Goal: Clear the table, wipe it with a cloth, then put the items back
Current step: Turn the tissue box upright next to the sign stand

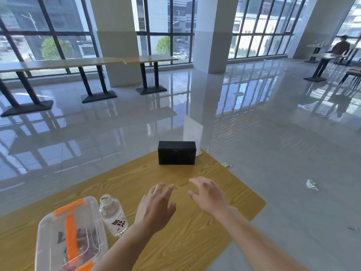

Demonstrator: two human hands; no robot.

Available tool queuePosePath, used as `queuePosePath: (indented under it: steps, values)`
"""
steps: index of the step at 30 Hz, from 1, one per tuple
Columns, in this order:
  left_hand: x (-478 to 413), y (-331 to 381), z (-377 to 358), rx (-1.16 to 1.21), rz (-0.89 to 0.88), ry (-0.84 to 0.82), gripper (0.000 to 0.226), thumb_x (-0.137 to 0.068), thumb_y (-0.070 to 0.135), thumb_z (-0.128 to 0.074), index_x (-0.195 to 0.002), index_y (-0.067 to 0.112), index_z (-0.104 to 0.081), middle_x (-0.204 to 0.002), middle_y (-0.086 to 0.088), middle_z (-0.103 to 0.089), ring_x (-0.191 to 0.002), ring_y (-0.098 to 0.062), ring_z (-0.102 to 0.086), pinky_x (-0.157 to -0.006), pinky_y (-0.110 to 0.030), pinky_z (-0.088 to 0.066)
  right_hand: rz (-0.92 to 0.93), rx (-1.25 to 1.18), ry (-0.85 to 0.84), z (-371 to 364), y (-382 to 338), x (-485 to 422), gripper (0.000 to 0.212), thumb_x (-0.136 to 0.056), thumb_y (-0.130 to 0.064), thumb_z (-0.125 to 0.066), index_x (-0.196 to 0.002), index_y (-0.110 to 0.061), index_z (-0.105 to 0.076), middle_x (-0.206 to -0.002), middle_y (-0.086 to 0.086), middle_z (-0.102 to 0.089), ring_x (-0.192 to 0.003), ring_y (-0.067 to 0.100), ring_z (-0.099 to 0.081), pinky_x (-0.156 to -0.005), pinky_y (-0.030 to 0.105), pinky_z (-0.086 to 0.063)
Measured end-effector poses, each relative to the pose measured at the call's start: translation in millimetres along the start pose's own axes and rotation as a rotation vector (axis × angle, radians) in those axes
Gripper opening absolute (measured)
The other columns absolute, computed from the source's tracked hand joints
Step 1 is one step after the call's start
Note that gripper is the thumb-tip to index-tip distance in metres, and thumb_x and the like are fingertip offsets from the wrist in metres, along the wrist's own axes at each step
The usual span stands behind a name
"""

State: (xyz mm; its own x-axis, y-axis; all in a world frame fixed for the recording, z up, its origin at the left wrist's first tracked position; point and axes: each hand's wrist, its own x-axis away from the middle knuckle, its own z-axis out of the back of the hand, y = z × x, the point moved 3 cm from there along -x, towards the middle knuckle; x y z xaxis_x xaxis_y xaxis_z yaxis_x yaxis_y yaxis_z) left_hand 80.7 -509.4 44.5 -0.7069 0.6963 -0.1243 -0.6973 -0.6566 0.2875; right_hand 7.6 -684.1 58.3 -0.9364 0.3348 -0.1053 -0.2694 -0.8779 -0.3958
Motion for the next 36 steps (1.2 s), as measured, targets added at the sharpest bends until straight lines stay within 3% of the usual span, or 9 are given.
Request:
queuePosePath:
  steps: [17, 24, 30, 34, 36]
  values:
    - [-146.3, -39.1, -29.9, 0.104, 0.182, 0.008, 0.059, -0.095, 0.046, -0.049, -0.149, 0.027, -0.032, -0.150, -0.002, -0.041, -0.135, -0.020, -0.040, -0.101, -0.035, -0.046, -0.144, -0.107, -0.100, 4.1, 69.6, -151.1, 0.052, -0.095, -0.035, -0.059, -0.142, -0.020, -0.046, -0.141, 0.003, -0.052, -0.125, 0.018, -0.051, -0.099, 0.034, -0.044]
    - [-202.8, -46.8, -44.3, 0.170, 0.438, 0.042, 0.059, -0.095, 0.043, -0.051, -0.149, 0.027, -0.032, -0.144, 0.001, -0.045, -0.128, -0.019, -0.047, -0.096, -0.034, -0.048, -0.138, -0.226, -0.121, -11.1, 117.5, -226.2, 0.057, -0.094, -0.036, -0.060, -0.144, -0.019, -0.040, -0.141, 0.003, -0.048, -0.124, 0.019, -0.050, -0.092, 0.030, -0.043]
    - [-248.5, -46.7, -50.2, 0.295, 0.681, 0.095, 0.059, -0.097, 0.041, -0.052, -0.149, 0.023, -0.032, -0.142, -0.005, -0.046, -0.125, -0.024, -0.048, -0.094, -0.035, -0.041, -0.023, -0.255, -0.216, -29.9, 143.4, -260.7, 0.069, -0.093, -0.038, -0.060, -0.151, -0.018, -0.027, -0.152, 0.003, -0.036, -0.135, 0.019, -0.040, -0.105, 0.033, -0.039]
    - [-270.5, -54.2, -54.9, 0.328, 0.734, 0.092, 0.062, -0.097, 0.040, -0.050, -0.151, 0.020, -0.027, -0.146, -0.008, -0.042, -0.130, -0.024, -0.043, -0.093, -0.033, -0.038, -0.026, -0.275, -0.260, -39.5, 148.6, -272.3, 0.073, -0.094, -0.039, -0.059, -0.153, -0.018, -0.021, -0.154, 0.006, -0.034, -0.134, 0.020, -0.042, -0.105, 0.036, -0.043]
    - [-283.3, -60.3, -58.0, 0.364, 0.769, 0.067, 0.061, -0.098, 0.038, -0.050, -0.149, 0.015, -0.028, -0.141, -0.010, -0.046, -0.125, -0.024, -0.046, -0.090, -0.034, -0.040, -0.021, -0.253, -0.267, -44.6, 147.7, -277.2, 0.075, -0.095, -0.038, -0.058, -0.154, -0.016, -0.017, -0.157, 0.006, -0.029, -0.141, 0.021, -0.034, -0.110, 0.037, -0.037]
